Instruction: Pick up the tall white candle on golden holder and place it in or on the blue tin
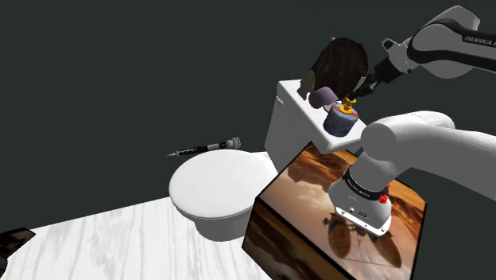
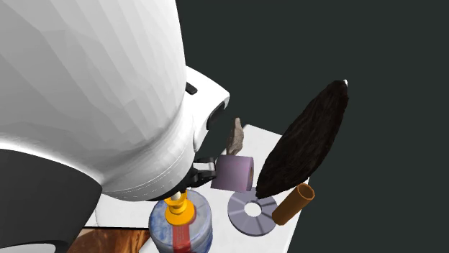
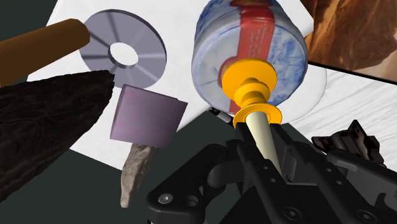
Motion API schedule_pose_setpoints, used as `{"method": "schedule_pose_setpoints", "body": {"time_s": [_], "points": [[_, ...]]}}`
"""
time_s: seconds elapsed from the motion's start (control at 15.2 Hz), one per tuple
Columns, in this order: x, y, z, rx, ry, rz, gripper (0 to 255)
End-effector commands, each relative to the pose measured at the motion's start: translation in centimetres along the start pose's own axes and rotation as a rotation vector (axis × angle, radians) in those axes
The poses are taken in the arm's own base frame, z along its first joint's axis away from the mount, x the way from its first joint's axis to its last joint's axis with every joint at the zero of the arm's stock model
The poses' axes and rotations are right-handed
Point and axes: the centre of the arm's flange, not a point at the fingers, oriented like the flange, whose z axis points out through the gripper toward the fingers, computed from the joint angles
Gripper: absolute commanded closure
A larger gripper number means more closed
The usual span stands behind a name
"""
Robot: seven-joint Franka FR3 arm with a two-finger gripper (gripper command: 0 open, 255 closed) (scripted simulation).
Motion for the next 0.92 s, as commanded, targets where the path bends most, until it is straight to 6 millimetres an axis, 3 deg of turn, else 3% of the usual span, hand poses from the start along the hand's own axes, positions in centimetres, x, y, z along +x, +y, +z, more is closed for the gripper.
{"method": "schedule_pose_setpoints", "body": {"time_s": [0.0, 0.13, 0.2, 0.53, 0.79, 0.86], "points": [[0.0, 0.0, 0.0, 0.0, 0.0, 0.0, 255], [0.0, 0.0, 0.0, 0.0, 0.0, 0.0, 255], [0.0, 0.0, 0.0, 0.0, 0.0, 0.0, 0], [0.0, 0.0, 0.0, 0.0, 0.0, 0.0, 0], [0.0, 0.0, -5.0, 0.0, 0.0, 0.0, 0], [0.0, 0.0, -5.0, 0.0, 0.0, 0.0, 0]]}}
